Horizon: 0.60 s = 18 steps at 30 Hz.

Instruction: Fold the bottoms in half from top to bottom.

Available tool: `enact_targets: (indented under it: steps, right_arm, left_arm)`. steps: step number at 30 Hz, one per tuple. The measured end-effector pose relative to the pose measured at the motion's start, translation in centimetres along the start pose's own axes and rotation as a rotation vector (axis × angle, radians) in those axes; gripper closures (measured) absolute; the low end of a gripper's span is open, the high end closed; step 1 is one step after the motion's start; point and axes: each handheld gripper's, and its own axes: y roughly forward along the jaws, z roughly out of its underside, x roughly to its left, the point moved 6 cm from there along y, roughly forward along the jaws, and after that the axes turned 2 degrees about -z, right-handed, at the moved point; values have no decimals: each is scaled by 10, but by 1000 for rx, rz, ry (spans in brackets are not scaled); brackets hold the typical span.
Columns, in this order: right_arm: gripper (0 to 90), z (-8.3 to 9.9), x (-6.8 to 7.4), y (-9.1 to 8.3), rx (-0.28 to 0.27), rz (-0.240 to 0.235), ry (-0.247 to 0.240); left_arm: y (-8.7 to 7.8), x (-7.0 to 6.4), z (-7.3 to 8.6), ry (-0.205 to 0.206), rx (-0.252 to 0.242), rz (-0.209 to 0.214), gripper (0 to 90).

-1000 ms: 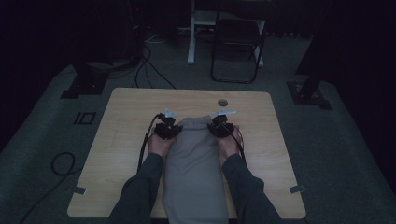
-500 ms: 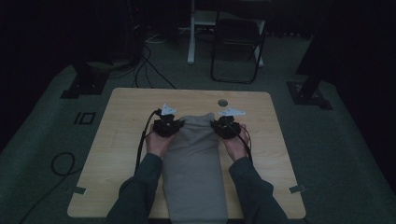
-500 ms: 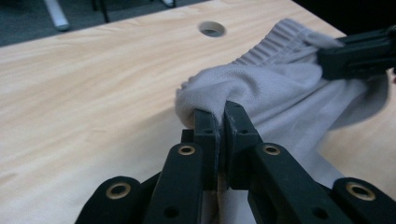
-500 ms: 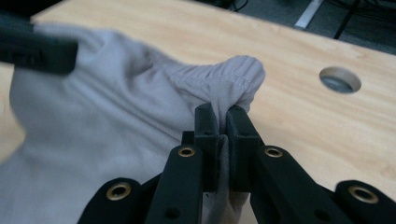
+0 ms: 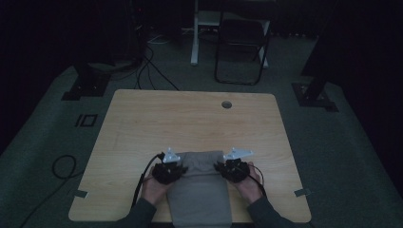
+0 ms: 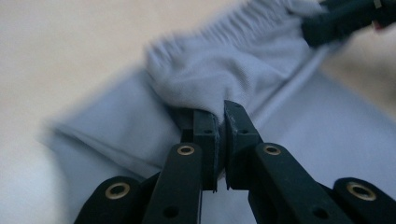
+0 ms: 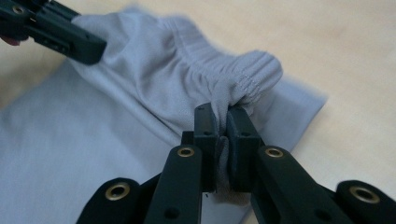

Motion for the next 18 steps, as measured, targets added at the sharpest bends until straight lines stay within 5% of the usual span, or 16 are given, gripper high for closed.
enact_targets:
  steps: [2, 4, 10, 17, 18]
  right_arm:
    - [851, 14, 7, 5, 50, -4, -20]
    - [849, 23, 13, 11, 85, -6, -40]
    - [846, 20, 12, 17, 88, 5, -51]
    - [847, 0, -2, 36, 83, 58, -44]
    - [847, -5, -7, 41, 83, 69, -47]
  left_arm:
    - [7, -5, 14, 10, 37, 7, 847]
    - [6, -5, 17, -12, 6, 14, 845]
    - [9, 1, 13, 40, 3, -37, 846]
    - [25, 35, -10, 56, -9, -87, 847]
    - [33, 50, -22, 66, -11, -108, 847]
